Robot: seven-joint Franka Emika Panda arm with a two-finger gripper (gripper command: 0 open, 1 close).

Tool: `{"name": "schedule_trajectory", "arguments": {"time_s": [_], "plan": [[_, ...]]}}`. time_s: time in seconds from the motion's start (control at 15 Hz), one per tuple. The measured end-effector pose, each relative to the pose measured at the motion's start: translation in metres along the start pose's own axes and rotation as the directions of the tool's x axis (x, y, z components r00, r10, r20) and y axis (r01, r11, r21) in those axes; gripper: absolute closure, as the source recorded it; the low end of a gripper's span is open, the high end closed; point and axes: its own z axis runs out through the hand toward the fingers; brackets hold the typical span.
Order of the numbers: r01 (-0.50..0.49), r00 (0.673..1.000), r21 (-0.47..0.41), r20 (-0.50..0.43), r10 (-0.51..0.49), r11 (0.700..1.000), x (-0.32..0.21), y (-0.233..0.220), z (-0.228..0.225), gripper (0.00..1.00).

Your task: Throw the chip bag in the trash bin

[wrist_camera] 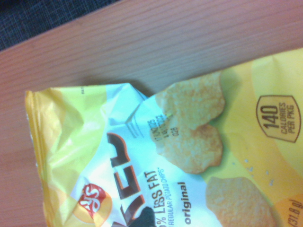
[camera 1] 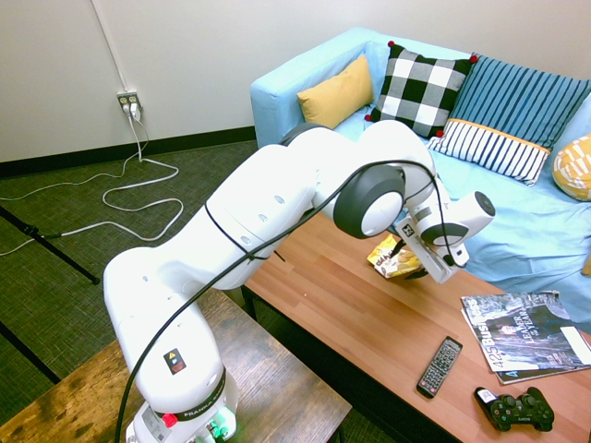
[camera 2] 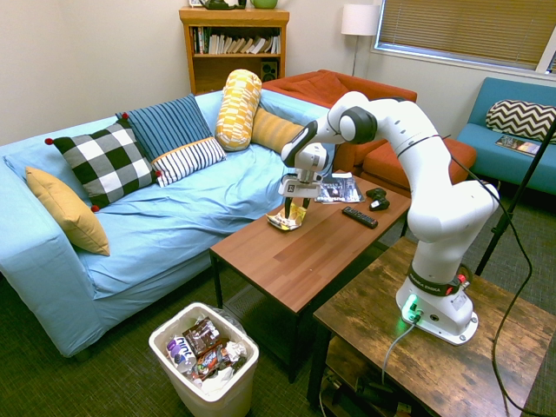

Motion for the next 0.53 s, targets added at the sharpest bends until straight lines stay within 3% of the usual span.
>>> {"name": "schedule_trajectory", "arguments": {"time_s": [0.53], "plan": [[-0.024,0.999,0.019,0.023,0.023,1.0,0.0055,0.0091,0.0021,1.0]]}}
